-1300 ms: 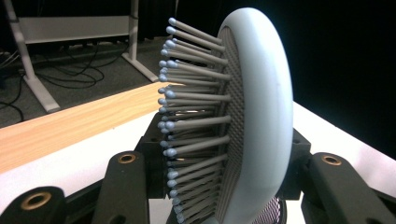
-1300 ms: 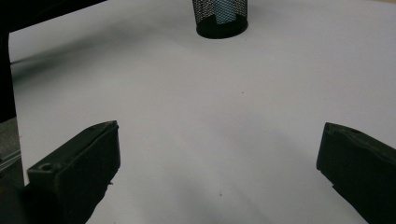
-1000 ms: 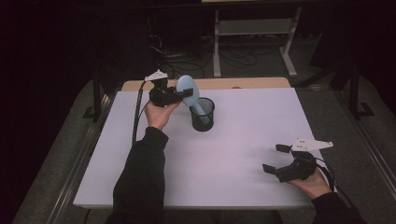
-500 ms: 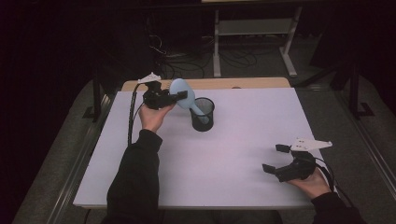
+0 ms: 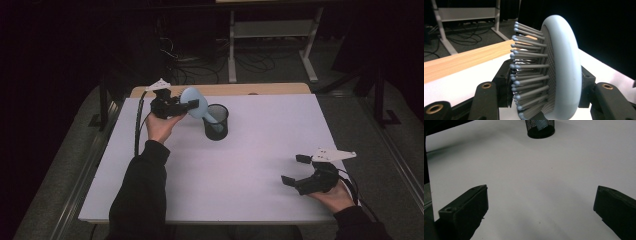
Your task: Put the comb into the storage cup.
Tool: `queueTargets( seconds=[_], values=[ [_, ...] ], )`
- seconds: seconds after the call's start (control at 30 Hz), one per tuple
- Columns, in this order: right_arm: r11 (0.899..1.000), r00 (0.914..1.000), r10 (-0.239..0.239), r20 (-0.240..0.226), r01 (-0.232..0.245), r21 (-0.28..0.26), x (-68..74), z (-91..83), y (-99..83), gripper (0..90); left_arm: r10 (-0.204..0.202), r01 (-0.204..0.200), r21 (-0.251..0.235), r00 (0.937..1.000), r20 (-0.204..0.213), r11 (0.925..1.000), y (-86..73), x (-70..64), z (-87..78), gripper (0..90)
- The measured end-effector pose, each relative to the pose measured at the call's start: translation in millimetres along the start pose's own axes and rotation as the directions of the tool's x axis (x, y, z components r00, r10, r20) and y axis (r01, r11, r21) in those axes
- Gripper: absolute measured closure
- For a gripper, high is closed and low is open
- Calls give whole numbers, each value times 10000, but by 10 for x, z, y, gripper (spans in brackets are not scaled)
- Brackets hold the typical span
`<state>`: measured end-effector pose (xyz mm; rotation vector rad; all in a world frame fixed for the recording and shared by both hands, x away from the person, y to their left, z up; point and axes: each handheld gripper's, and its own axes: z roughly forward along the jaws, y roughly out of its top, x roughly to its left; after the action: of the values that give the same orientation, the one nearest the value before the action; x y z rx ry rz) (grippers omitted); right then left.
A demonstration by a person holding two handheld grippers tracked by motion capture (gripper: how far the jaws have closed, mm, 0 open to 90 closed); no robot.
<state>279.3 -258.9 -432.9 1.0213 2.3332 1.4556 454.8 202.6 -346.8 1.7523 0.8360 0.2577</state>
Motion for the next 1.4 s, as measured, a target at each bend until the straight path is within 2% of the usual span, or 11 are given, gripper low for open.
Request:
queueTargets(
  seconds=[0.17,0.43,0.47,0.53,0.57,0.6,0.77,0.87,1.1,1.27,1.4],
  values=[
    [10000,10000,-21,-4,21,18,0,3,0,0,-36,36,-6,10000,79,10000,2,-2,-58,433],
    [10000,10000,-15,-14,15,88,-1,10,-2,0,56,-53,-126,9997,225,9999,-58,25,-163,327],
    [10000,10000,-23,-12,24,90,-1,11,-2,0,81,-77,-176,9997,214,9998,-69,28,-179,283],
    [10000,10000,-16,-16,16,99,-1,12,-2,0,171,-165,-254,9995,268,9995,-87,29,-207,254],
    [9999,10000,-18,-8,18,101,-1,14,-3,0,251,-242,-250,9990,359,9994,-92,27,-219,194],
    [9999,10000,-24,-6,25,106,-1,14,-3,0,415,-406,-281,9985,352,9988,-102,12,-241,173],
    [9999,10000,-23,-7,23,136,-1,16,-3,0,439,-430,-269,9985,339,9987,-118,9,-282,130],
    [9999,10000,-36,9,36,139,3,17,-3,0,390,-386,-200,9989,240,9991,-135,8,-310,63],
    [9999,10000,-47,7,46,159,2,19,-3,0,542,-541,-72,9985,125,9985,-197,2,-389,11],
    [9998,10000,-51,18,51,167,1,20,-3,0,795,-799,-133,9965,-257,9967,-250,-7,-433,0],
    [9998,10000,-54,13,54,178,2,22,-3,0,862,-866,-124,9959,-288,9962,-294,3,-467,0]
  ],
)
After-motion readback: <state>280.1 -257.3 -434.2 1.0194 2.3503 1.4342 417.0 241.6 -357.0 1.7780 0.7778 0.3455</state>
